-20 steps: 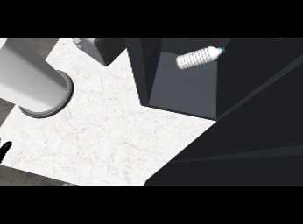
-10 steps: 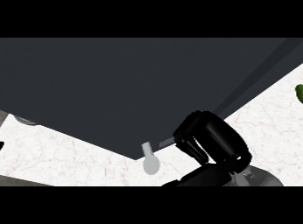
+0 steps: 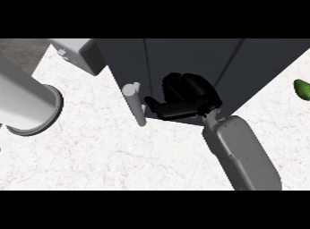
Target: Pick up the bottled water, place it into the cabinet and close the cabinet
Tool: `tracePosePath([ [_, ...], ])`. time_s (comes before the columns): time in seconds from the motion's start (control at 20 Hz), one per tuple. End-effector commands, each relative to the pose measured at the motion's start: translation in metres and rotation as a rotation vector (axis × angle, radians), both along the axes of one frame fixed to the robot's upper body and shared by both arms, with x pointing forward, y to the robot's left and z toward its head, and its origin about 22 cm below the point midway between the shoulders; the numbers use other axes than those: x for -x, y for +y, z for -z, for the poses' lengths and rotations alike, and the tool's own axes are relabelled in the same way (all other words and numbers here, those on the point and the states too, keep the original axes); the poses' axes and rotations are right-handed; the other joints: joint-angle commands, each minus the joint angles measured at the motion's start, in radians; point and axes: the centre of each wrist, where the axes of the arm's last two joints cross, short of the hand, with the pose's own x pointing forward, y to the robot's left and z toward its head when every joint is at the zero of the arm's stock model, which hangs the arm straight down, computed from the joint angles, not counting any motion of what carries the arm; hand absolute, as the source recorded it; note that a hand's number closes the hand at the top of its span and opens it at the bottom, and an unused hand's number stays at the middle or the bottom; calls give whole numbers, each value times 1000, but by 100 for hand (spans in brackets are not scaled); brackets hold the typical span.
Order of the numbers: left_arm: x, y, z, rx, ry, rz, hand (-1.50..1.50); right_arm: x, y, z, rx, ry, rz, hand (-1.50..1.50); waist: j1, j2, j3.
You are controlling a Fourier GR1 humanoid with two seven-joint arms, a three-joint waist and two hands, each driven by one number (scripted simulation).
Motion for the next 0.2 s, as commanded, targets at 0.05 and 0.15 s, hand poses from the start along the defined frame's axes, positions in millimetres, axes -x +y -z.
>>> tracePosePath([
  [0.05, -7, -2, -5, 22, -45, 21, -150, -33, 14, -31, -30, -73, 70, 150, -5, -7, -5],
  [0.15, -4, -4, -1, 24, -24, 16, -150, -30, 14, -23, -3, -34, 49, 150, -11, -9, -5],
])
